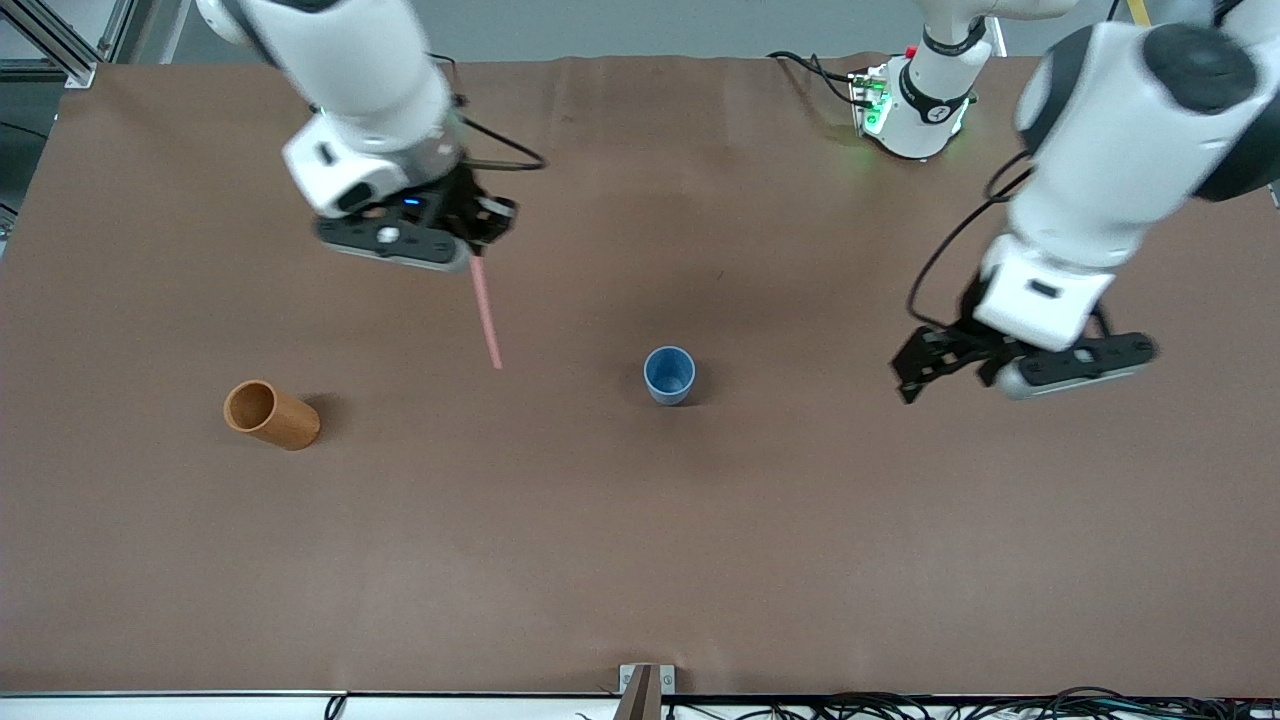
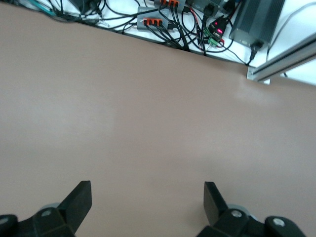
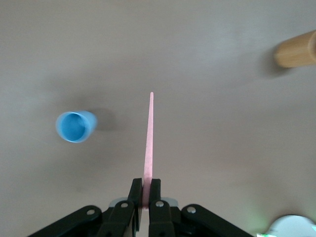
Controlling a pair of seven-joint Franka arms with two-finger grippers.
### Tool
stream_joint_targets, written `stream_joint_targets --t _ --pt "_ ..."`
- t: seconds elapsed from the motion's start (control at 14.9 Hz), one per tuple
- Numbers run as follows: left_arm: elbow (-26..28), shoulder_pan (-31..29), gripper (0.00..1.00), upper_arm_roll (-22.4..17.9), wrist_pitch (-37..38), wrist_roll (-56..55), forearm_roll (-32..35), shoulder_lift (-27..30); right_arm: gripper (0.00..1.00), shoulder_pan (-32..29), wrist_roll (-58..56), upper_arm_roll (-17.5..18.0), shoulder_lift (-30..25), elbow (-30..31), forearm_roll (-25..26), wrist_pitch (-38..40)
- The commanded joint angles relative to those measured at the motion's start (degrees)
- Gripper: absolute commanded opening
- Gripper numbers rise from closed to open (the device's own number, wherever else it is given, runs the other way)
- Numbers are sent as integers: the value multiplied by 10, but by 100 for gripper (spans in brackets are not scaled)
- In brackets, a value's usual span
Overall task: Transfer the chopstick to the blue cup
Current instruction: 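Carry the pink chopstick with the right gripper above the blue cup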
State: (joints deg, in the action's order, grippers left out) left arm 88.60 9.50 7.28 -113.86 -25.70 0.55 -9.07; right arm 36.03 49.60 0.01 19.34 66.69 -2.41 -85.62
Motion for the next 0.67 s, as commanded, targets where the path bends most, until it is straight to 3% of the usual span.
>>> stream_joint_targets --t 0.0,0.27,0.6 --pt "7 -3 100 -46 65 143 -34 44 2 40 63 -8 52 -48 -8 -40" --pt "-64 -36 100 -45 236 288 -32 64 2 78 102 -8 84 -47 -9 -87" --pt "-71 -35 100 -46 257 276 -33 61 2 113 126 -8 119 -46 -15 -101"
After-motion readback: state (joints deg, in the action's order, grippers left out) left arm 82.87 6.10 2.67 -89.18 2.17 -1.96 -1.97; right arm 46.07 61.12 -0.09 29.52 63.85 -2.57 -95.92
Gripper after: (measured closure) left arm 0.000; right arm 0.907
